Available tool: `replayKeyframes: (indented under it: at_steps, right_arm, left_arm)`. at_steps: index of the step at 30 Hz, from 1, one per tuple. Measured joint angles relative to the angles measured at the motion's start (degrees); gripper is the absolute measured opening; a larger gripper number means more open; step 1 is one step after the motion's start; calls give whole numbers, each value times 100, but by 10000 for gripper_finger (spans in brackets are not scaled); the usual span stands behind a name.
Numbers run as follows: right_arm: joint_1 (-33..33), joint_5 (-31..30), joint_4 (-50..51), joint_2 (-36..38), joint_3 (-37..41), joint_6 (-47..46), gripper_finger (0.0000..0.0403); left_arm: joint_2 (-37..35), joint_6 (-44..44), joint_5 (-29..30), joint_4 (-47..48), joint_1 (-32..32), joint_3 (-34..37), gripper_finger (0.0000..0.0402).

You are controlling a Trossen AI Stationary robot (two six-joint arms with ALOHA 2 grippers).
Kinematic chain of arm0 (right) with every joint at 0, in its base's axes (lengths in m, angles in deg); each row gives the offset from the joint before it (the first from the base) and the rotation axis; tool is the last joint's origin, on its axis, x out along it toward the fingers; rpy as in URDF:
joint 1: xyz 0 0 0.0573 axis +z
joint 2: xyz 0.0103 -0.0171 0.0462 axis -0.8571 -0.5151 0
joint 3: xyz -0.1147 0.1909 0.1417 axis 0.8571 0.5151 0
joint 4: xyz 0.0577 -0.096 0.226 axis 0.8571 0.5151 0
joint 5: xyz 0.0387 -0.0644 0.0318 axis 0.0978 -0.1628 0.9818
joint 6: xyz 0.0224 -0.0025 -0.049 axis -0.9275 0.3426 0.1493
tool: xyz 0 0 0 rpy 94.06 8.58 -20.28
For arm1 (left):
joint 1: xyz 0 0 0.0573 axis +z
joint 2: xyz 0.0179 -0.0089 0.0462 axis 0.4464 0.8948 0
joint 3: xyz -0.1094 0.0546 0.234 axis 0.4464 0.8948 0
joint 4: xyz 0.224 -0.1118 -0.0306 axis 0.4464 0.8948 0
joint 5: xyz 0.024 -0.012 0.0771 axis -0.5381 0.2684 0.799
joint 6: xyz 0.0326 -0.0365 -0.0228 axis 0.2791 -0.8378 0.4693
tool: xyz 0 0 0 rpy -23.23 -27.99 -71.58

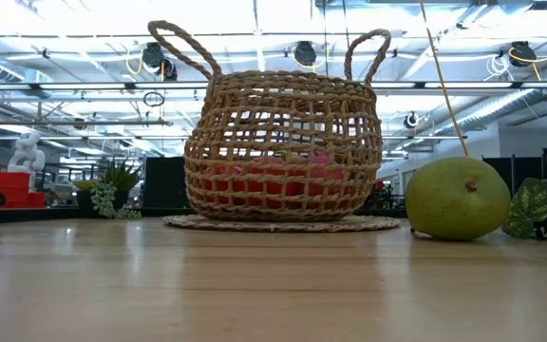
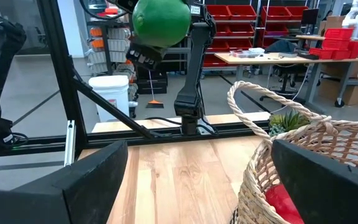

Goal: Build produce basket
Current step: Put the middle green lime into the basket

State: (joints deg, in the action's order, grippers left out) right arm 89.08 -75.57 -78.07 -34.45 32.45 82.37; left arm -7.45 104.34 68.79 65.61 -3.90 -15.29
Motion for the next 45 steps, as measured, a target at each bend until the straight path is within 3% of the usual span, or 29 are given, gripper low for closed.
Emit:
replayKeyframes:
  at_steps: [13,28,45]
  right_arm:
    - [1,0,-2,0,0,22,391]
    - [2,-2,-2,0,0,153,386]
    - [2,2,-2,-2,0,363,220]
  left_arm:
    - [0,-2353,-1,0,0,0,324]
    - [0,-4145,-2,-2,1,1,324]
    - [0,-4104,-2,-20,0,2,324]
